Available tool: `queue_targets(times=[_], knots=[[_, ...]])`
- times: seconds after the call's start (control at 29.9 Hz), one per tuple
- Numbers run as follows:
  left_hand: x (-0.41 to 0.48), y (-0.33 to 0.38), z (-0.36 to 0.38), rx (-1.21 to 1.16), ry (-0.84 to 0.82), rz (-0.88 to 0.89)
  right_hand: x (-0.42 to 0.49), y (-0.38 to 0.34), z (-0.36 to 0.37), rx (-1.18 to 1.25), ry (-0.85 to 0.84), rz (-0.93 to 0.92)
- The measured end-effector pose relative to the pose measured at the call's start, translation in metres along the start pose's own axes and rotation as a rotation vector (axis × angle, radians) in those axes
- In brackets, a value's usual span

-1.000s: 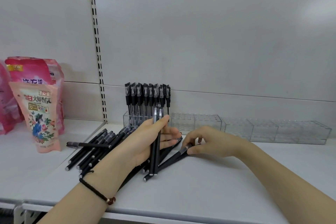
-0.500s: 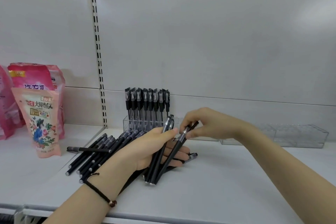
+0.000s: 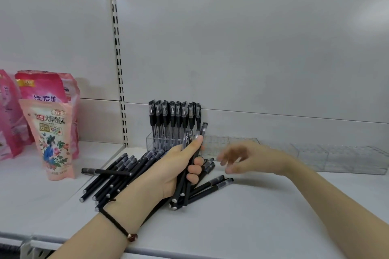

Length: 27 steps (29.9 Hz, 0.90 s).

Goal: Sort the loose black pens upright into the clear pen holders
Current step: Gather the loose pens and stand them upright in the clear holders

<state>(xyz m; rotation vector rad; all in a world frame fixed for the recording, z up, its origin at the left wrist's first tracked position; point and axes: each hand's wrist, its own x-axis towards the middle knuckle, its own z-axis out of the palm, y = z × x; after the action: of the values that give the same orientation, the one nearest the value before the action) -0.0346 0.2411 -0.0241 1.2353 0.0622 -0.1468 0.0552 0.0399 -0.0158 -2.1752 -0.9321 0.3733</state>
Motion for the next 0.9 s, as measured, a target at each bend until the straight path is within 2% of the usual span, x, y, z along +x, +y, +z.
queue_targets(times=[0.07,0.2,0.37,0.5,0.9], knots=[[0.001,0.0,-0.001,-0.032,0.001,0.009,-0.002,0.001,0.002,-0.098,-0.08,0.036],[0.002,0.001,-0.003,-0.06,0.02,0.009,0.003,0.002,0.008,-0.211,-0.125,-0.004],[0.0,0.003,-0.002,-0.109,0.029,0.0,0.003,0.005,0.008,-0.146,-0.121,0.004],[0.001,0.003,-0.002,-0.08,0.064,0.038,0.002,0.002,0.009,-0.083,-0.157,0.024],[0.002,0.001,-0.004,0.006,0.113,0.1,0.001,0.001,0.01,-0.051,-0.129,0.033]])
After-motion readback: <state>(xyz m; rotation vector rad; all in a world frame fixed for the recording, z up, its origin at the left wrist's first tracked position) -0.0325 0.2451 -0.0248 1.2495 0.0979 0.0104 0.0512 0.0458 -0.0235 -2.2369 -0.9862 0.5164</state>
